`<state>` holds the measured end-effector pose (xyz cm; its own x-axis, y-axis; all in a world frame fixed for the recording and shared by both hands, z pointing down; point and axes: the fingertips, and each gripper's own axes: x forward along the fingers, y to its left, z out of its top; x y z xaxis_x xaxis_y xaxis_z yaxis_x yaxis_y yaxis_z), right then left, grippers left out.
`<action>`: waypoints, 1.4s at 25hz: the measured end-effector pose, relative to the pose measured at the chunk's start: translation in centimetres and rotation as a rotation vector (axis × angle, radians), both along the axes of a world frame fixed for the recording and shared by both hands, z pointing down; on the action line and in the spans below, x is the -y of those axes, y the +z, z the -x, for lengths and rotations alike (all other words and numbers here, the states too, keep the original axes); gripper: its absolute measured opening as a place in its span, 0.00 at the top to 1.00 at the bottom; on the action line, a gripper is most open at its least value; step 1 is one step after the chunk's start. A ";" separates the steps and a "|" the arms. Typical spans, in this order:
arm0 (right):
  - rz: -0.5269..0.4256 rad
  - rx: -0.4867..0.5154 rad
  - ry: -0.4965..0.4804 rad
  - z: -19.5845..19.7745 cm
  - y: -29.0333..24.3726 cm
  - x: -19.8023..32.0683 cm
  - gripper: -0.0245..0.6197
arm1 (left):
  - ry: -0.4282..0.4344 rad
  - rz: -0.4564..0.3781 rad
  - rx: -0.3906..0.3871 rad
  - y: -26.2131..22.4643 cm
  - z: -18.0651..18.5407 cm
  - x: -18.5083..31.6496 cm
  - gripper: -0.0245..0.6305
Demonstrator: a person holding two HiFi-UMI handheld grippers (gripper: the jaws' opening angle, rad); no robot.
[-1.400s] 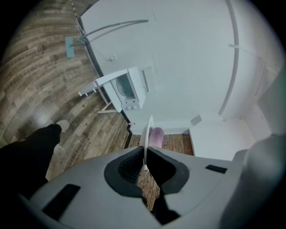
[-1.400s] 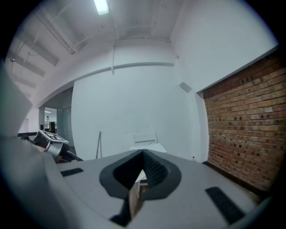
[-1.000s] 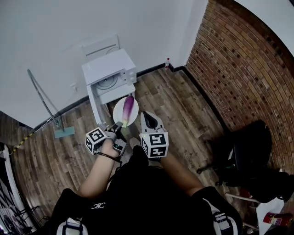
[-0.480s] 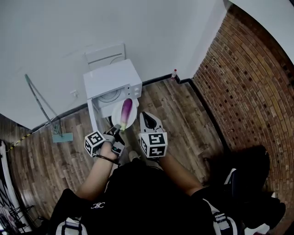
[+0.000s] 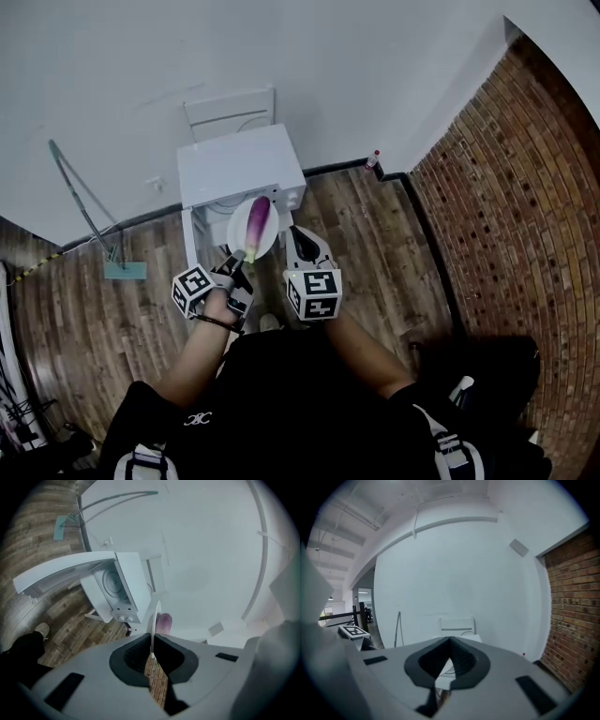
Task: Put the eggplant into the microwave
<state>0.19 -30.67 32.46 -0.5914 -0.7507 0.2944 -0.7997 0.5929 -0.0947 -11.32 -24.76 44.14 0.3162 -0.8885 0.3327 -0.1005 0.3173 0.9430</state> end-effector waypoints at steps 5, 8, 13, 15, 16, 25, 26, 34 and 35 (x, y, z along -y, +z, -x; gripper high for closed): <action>0.041 0.004 -0.067 1.9 1.5 2.0 0.95 | -0.077 0.029 0.001 1.1 1.1 0.4 0.93; 0.056 0.003 -0.133 2.9 2.1 2.8 0.95 | -0.140 0.042 0.004 1.6 1.2 0.4 0.93; 0.079 -0.012 -0.269 3.9 3.4 4.7 0.95 | -0.278 0.070 0.008 3.2 1.6 0.7 0.93; 0.089 -0.012 -0.307 3.7 3.8 5.8 0.95 | -0.321 0.080 0.014 3.9 1.5 1.1 0.93; 0.093 -0.014 -0.326 3.4 4.0 6.4 0.95 | -0.338 0.083 0.018 4.2 1.2 1.4 0.93; 0.094 -0.050 -0.516 3.8 8.0 9.7 0.95 | -0.460 0.070 -0.027 7.8 -1.1 3.5 0.93; 0.095 -0.045 -0.523 4.0 8.7 9.9 0.95 | -0.469 0.071 -0.025 8.6 -1.1 3.6 0.93; 0.062 -0.016 -0.553 6.8 19.4 11.5 0.95 | -0.528 0.090 -0.026 18.6 1.5 4.5 0.93; 0.059 -0.007 -0.558 7.3 21.2 11.7 0.95 | -0.533 0.076 -0.029 20.0 2.0 5.0 0.93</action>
